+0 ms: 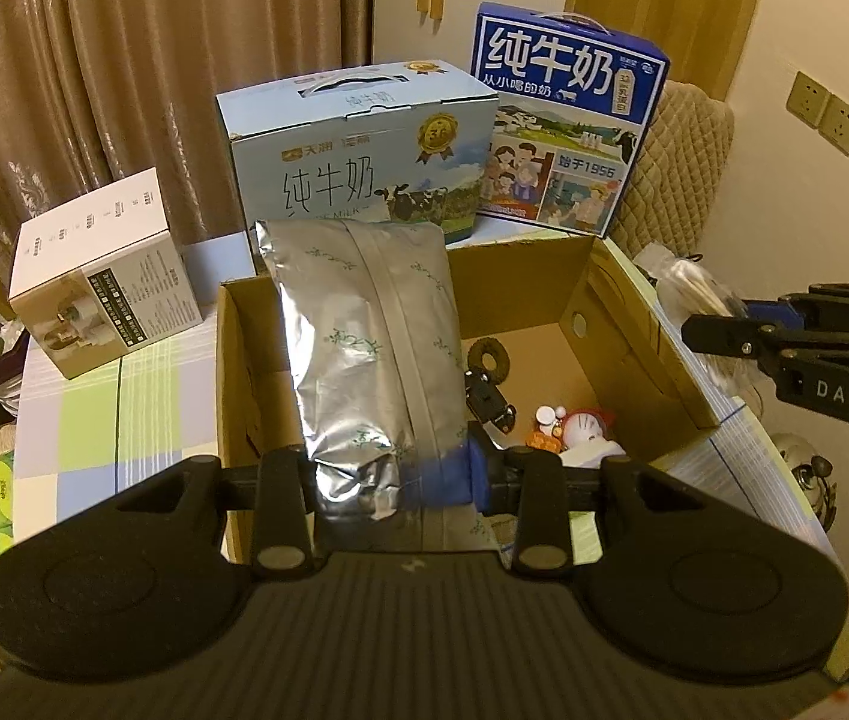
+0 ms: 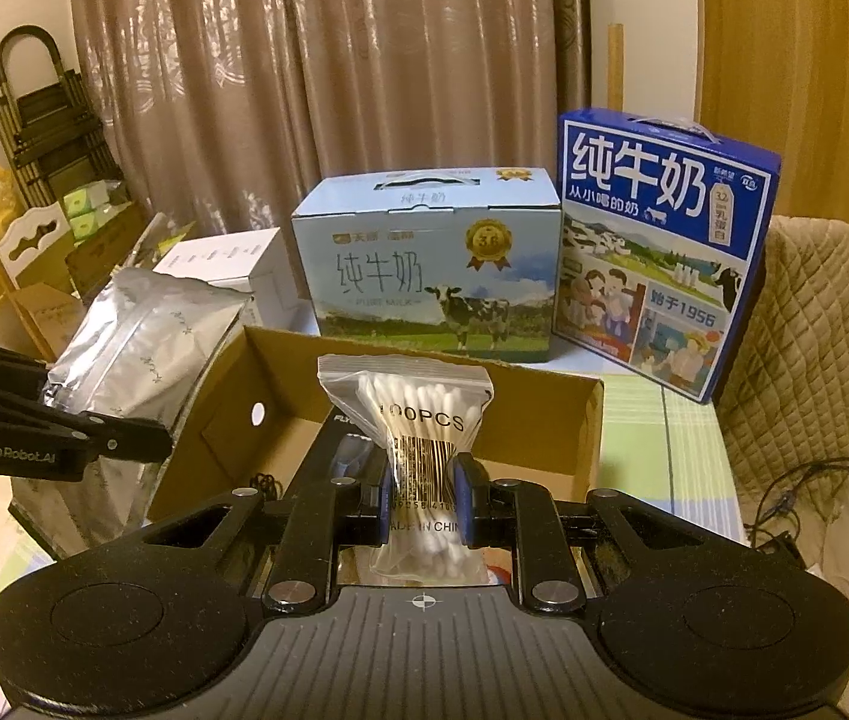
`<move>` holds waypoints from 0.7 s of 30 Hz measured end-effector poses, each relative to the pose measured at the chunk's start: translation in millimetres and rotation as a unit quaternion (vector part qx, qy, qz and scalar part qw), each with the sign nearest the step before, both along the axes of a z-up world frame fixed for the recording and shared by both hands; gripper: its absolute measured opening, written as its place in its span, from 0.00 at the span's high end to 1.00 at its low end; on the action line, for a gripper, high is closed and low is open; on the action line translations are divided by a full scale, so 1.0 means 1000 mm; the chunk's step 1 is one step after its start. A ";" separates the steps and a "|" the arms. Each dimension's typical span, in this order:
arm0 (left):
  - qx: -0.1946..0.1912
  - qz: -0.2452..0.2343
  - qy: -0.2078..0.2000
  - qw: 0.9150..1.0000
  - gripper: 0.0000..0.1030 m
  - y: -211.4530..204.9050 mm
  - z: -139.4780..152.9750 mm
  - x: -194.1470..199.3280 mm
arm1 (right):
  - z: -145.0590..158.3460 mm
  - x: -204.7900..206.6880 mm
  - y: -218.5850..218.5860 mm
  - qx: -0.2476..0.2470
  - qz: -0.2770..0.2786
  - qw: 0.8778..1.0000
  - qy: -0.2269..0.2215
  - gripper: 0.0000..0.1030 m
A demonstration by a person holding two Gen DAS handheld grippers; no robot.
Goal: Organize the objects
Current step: 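Carry the foil bag with left tool while right tool carries the swab bag over the box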
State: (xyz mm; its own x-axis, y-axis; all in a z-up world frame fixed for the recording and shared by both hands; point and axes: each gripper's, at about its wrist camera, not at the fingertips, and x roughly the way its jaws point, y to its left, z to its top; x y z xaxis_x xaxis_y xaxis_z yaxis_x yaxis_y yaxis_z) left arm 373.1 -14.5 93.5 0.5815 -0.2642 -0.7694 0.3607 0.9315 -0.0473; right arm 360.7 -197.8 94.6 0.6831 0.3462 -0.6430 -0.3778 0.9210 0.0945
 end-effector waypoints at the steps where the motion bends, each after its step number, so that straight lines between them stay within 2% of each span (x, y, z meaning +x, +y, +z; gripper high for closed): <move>1: -0.001 0.001 0.000 1.000 0.70 0.000 -0.001 0.002 | 0.000 0.001 0.000 0.000 0.000 1.000 0.000 0.84; 16: -0.026 0.028 -0.007 0.999 0.69 0.000 -0.004 0.037 | -0.009 0.015 -0.004 0.003 -0.007 1.000 0.006 0.84; 18: -0.038 0.033 -0.012 0.999 0.65 0.000 -0.004 0.042 | -0.010 0.015 -0.005 0.004 -0.007 1.000 0.008 0.84; 19: -0.038 0.037 -0.018 0.998 0.60 -0.001 -0.004 0.043 | -0.010 0.015 -0.005 0.004 -0.006 1.000 0.007 0.84; 20: -0.030 0.041 -0.020 0.999 0.51 -0.002 -0.004 0.043 | -0.010 0.015 -0.005 0.004 -0.006 1.000 0.007 0.84; 21: -0.021 0.039 -0.023 0.999 0.51 -0.004 -0.005 0.042 | -0.010 0.015 -0.005 0.005 -0.007 1.000 0.008 0.84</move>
State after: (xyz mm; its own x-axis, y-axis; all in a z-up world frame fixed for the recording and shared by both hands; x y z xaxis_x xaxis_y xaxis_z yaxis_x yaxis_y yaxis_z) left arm 415.5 -18.8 88.7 0.6357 -0.2475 -0.7312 0.2898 0.9544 -0.0712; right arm 375.6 -203.1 84.6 0.6776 0.3434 -0.6503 -0.3640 0.9250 0.1093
